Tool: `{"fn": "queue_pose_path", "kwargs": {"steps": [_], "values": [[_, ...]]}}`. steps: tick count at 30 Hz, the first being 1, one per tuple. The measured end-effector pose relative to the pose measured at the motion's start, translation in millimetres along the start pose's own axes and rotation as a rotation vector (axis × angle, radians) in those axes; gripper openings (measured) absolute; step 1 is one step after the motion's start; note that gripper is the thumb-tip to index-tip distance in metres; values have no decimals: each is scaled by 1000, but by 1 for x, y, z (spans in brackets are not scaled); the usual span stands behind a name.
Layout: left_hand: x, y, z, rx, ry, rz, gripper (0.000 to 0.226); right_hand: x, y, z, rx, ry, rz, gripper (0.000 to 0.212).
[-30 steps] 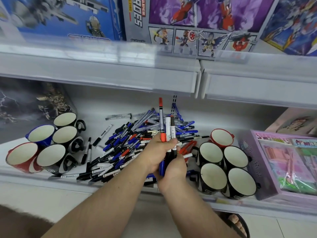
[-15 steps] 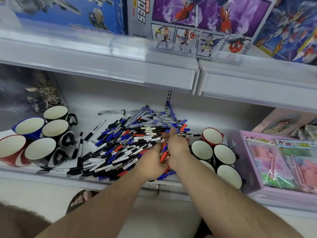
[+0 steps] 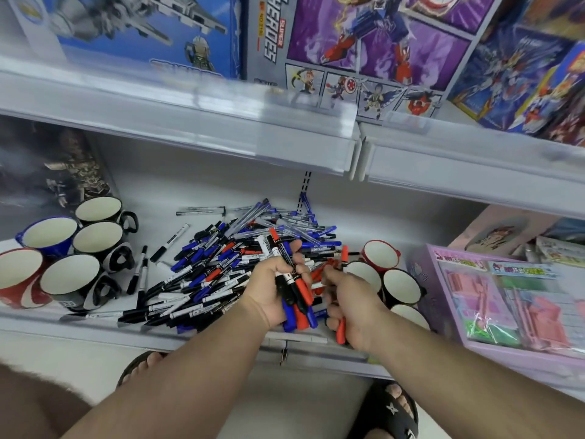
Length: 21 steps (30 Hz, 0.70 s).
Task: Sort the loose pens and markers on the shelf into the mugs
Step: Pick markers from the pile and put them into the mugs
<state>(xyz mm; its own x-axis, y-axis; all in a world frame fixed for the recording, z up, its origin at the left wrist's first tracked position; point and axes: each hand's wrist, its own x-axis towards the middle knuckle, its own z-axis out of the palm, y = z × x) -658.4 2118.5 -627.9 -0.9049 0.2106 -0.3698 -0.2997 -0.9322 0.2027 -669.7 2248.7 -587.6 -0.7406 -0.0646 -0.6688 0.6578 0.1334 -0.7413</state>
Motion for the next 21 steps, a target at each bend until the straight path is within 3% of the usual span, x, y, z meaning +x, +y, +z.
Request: {"fn": "queue_pose_path", "kwargs": {"steps": [6,11,16,21], "values": [[-8,-13,30,47,-51,-5,34,-38,-4,-14,-163,-22,-182,31],[-10,-24,38,51,-27,51,24,-48,-16,-25,-493,-48,-398,30],[-18,-22,37,242,24,15,23,-40,-22,-41,-612,-191,-273,18],[-23,-27,43,438,166,92,15,-35,-27,-58,-551,-234,-157,13]]}}
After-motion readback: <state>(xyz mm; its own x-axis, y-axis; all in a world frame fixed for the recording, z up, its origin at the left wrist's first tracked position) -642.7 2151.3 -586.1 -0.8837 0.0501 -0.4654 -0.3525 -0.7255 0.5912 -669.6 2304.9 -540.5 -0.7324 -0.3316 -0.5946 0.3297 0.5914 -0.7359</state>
